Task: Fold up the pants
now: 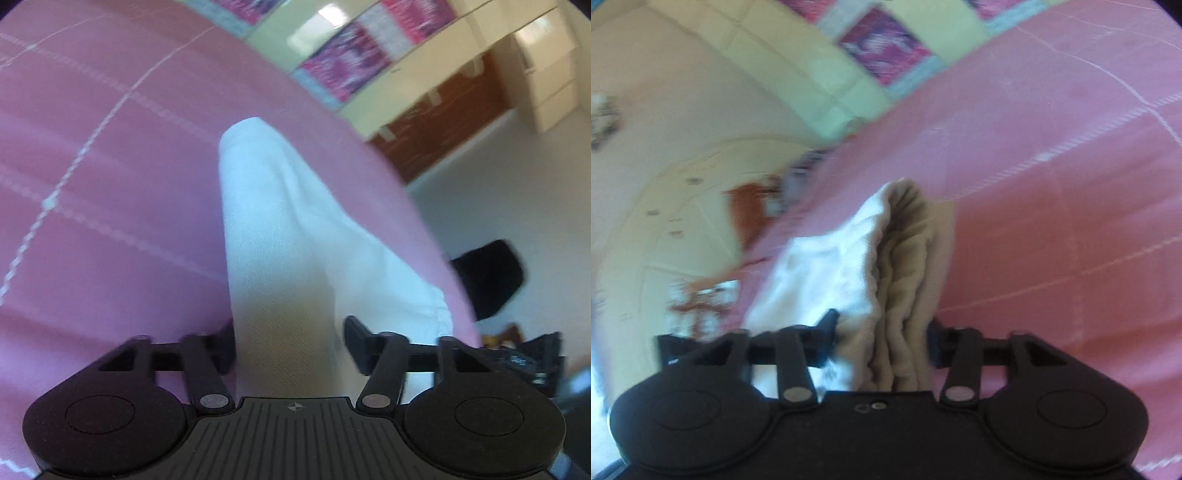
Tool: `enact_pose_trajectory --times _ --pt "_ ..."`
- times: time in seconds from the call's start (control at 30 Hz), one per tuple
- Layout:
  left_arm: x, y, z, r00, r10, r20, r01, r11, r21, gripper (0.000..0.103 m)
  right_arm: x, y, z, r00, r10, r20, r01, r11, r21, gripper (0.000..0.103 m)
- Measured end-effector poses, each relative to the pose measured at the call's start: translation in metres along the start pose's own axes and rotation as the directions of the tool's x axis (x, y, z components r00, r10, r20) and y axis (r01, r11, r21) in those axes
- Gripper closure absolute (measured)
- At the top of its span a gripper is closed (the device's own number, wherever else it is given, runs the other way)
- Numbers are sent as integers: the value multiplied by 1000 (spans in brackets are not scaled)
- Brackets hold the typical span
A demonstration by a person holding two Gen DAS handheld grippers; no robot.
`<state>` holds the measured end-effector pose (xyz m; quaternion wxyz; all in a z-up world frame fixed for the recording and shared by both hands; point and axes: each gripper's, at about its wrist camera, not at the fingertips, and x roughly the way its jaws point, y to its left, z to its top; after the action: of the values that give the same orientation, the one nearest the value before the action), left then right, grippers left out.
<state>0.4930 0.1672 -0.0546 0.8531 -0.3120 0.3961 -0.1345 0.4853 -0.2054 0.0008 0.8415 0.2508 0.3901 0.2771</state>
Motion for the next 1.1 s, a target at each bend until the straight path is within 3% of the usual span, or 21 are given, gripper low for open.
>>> enact_pose_trajectory --times 0.07,0.23,0.27,0.33,0.37,0.4,0.5,0.6,0.67,0.7,0.73,0.77,0.8,0.87,0.93,1.0,1.1 --pt "1 -4 -13 1000 16 7 -16 997 78 38 25 -19 -7 982 -156 -104 159 987 19 46" --pt "-42 -23 -34 991 19 131 -39 987 153 37 -2 -5 -29 994 -108 -15 106 992 -69 47" --pt "-41 -27 -37 990 42 135 -65 983 173 37 -5 -1 -32 996 -85 -7 85 994 -72 46" --pt "-27 -19 -51 990 137 45 -143 967 211 36 1 4 -36 998 -67 -19 65 995 -77 41" --pt "-26 -21 -54 988 136 70 -148 965 214 35 13 8 -35 989 -145 -43 139 984 -110 37" --pt "-27 -22 -54 988 137 75 -150 968 200 35 25 8 -37 968 -236 -82 225 966 -128 27" --pt "-32 -28 -56 981 179 79 -192 961 200 35 29 4 -41 964 -245 -100 236 967 -97 26" --pt "-45 -55 -58 960 254 120 -277 927 251 35 14 7 -45 965 -247 -85 242 968 -60 24" --pt "-66 -73 -65 948 271 167 -308 911 275 34 -3 17 -49 966 -251 -56 247 966 -71 16" --pt "-82 -81 -73 944 265 195 -313 906 284 28 -15 24 -53 967 -251 -33 248 965 -82 7" --pt "-99 -90 -77 938 268 221 -326 898 296 14 -27 31 -58 969 -249 -6 247 964 -98 3" --pt "-115 -99 -87 930 271 248 -341 886 314 8 -40 41 -63 968 -252 20 252 961 -115 0" --pt "-128 -108 -95 924 269 272 -352 876 330 2 -53 49 -69 968 -247 41 250 960 -123 0" --pt "-158 -120 -117 910 272 314 -379 851 363 0 -78 68 -80 965 -250 75 260 952 -159 0" --pt "-186 -131 -135 894 285 346 -411 831 375 0 -105 89 -93 945 -298 133 321 925 -204 0" --pt "-216 -137 -157 884 280 375 -419 830 367 0 -134 113 -115 901 -359 244 418 868 -267 0" --pt "-252 -145 -186 868 300 396 -446 821 357 0 -173 144 -153 874 -345 342 454 831 -321 0"
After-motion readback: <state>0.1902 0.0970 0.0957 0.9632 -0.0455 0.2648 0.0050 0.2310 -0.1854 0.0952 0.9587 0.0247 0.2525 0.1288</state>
